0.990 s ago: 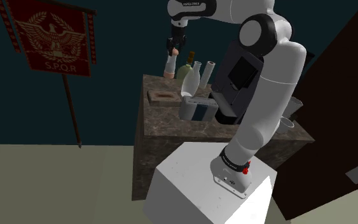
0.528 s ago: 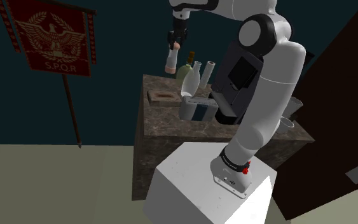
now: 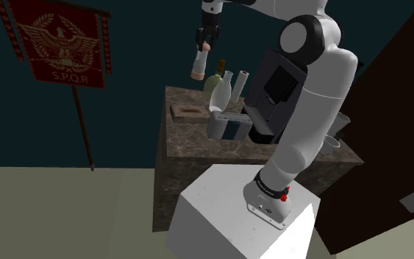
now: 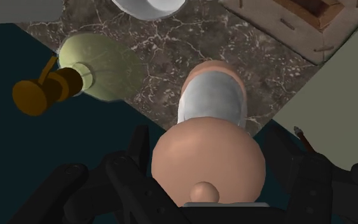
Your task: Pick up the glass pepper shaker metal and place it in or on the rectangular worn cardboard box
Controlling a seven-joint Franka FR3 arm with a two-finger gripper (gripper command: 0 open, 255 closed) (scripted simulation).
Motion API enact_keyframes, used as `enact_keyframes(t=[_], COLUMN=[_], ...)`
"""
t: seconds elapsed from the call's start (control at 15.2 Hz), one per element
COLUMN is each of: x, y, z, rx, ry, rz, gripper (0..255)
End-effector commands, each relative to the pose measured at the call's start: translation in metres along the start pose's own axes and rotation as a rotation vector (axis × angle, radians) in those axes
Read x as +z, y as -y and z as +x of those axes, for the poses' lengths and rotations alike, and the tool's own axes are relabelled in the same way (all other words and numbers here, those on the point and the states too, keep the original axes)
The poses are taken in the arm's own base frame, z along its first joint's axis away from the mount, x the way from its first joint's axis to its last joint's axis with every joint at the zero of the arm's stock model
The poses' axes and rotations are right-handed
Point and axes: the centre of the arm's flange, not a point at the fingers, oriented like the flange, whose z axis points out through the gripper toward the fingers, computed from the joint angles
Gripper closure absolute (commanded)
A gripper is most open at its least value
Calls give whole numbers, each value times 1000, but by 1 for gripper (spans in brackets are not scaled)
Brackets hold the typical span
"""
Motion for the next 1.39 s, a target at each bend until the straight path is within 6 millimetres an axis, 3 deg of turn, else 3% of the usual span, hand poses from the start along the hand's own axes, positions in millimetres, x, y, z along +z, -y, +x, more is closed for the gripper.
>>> enact_keyframes(t=[0.0, 0.86, 1.32], x=[-12, -86, -49], y=[14, 117, 123], z=[-17, -140, -140], rx=[0, 0, 0], ry=[0, 0, 0], rz=[0, 0, 0], gripper=[255, 255, 255])
